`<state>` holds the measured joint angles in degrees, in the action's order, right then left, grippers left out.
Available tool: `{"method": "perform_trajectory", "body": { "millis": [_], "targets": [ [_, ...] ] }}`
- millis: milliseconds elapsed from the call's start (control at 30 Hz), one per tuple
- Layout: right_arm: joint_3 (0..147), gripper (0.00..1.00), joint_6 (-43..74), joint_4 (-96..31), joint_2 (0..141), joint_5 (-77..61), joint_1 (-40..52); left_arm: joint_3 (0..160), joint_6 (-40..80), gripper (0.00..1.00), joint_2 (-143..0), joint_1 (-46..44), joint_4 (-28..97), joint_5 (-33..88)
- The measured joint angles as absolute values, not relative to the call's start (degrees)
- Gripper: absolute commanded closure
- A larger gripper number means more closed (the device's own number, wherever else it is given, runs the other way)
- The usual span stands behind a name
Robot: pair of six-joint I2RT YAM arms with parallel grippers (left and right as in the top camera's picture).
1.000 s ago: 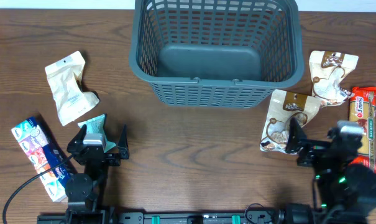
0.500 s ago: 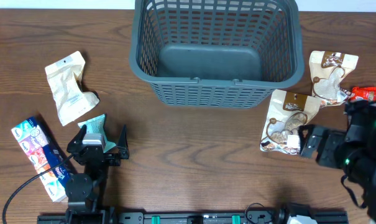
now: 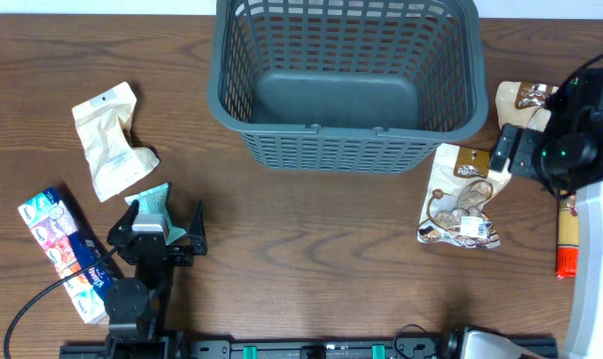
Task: Pack container
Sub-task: 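Reach the right gripper to the front PanTree pouch and grasp it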
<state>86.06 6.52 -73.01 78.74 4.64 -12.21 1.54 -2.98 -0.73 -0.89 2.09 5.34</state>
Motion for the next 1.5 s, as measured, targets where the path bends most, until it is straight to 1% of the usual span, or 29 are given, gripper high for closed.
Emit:
{"method": "perform_trajectory", "body": {
  "millis": [167,333,533,667,967,1233,1267,1300,1400,1467,1500],
  "targets": [
    [77.67,0.01,5.58,-64.69,78.72,4.47,-12.23,1.54,-2.98,0.01,-0.73,-0.89,2.09,5.34],
    [65.84,0.01,5.43,-56.07,78.98,2.63,-12.27,1.54,-2.96,0.01,-0.73,-0.89,2.09,5.34],
    [57.04,0.01,5.45,-47.68,79.26,1.67,-12.27,1.54,-2.96,0.01,-0.73,-0.89,2.09,5.34],
    [55.2,0.01,5.43,-44.62,81.08,1.41,-12.32,1.54,-2.96,0.01,-0.73,-0.89,2.09,5.34],
    [55.0,0.01,5.43,-37.54,93.67,0.08,-12.32,1.54,-2.96,0.02,-0.73,-0.89,2.09,5.34],
    [54.96,0.01,5.43,-34.2,100.68,-0.32,-12.32,1.54,-2.96,0.01,-0.73,-0.89,2.09,5.34],
    [55.07,0.03,5.45,-34.06,101.06,0.05,-12.32,1.54,-2.96,0.02,-0.73,-0.89,2.09,5.34],
    [55.07,0.07,5.43,-33.78,101.08,-0.05,-12.32,1.54,-2.96,0.02,-0.73,-0.89,2.11,5.34],
    [55.07,0.34,5.08,-33.23,101.21,0.12,-12.32,1.54,-2.96,0.01,-0.73,-0.89,2.09,5.34],
    [55.07,0.59,5.37,-32.71,101.25,0.01,-12.43,1.54,-2.96,0.01,-0.73,-0.89,2.09,5.34],
    [55.07,0.71,5.26,-32.53,101.27,-0.08,-12.45,1.54,-2.98,0.01,-0.73,-0.89,2.09,5.34]
  ]
}}
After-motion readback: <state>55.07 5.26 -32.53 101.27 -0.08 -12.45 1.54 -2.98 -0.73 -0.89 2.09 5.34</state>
